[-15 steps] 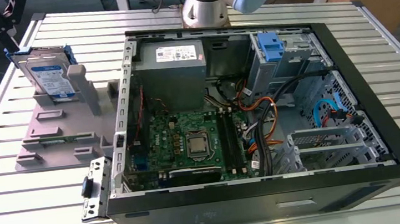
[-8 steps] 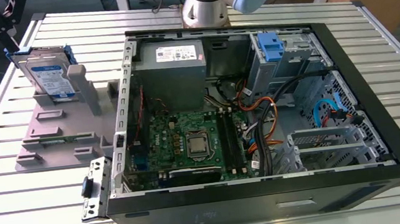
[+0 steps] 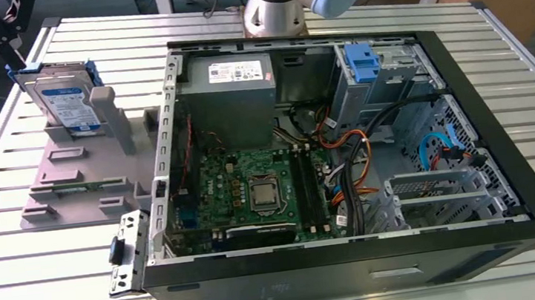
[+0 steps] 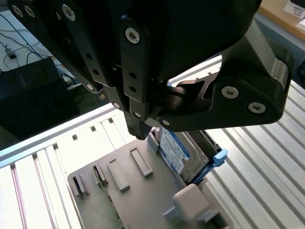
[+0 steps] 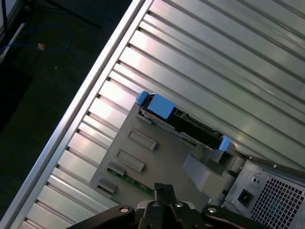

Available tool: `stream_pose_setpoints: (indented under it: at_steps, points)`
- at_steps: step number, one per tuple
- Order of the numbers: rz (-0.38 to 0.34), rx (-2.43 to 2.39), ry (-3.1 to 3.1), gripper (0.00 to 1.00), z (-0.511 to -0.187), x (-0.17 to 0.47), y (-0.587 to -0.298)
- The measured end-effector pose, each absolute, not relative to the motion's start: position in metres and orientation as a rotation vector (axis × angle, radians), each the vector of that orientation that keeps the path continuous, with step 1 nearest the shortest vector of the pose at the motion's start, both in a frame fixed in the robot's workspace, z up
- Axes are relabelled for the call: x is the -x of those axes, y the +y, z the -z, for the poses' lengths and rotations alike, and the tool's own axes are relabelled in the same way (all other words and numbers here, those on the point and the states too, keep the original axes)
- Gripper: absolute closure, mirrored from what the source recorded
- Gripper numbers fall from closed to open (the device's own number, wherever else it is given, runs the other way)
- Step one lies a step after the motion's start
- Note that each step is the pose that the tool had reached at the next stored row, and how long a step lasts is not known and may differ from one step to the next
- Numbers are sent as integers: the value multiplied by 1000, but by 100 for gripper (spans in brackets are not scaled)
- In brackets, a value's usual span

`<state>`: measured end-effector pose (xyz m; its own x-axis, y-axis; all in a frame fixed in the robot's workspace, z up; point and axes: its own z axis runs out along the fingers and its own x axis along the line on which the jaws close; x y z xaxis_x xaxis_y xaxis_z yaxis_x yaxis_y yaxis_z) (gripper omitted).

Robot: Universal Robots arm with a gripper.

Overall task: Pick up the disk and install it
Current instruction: 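Pick up the disk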

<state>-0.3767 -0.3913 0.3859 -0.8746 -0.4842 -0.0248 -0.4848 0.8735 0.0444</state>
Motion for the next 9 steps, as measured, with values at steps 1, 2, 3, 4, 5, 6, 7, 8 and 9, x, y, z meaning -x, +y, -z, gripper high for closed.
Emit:
stream_pose_setpoints:
  at_steps: [1, 2, 3, 4, 5, 6, 7, 8, 9]
  points:
    - [-77, 785, 3028, 89, -386, 377, -391]
    - [-77, 786, 3027, 89, -386, 377, -391]
    - [-77, 788, 3027, 89, -386, 377, -391]
    - [-77, 790, 3027, 89, -386, 377, -391]
    - [-77, 791, 3026, 89, -386, 377, -391]
    - [-77, 793, 3026, 89, -386, 377, -391]
    - [-77, 795, 3025, 89, -386, 377, -391]
    - [-77, 796, 3025, 89, -386, 377, -391]
    - [-77, 798, 3025, 89, -386, 377, -391]
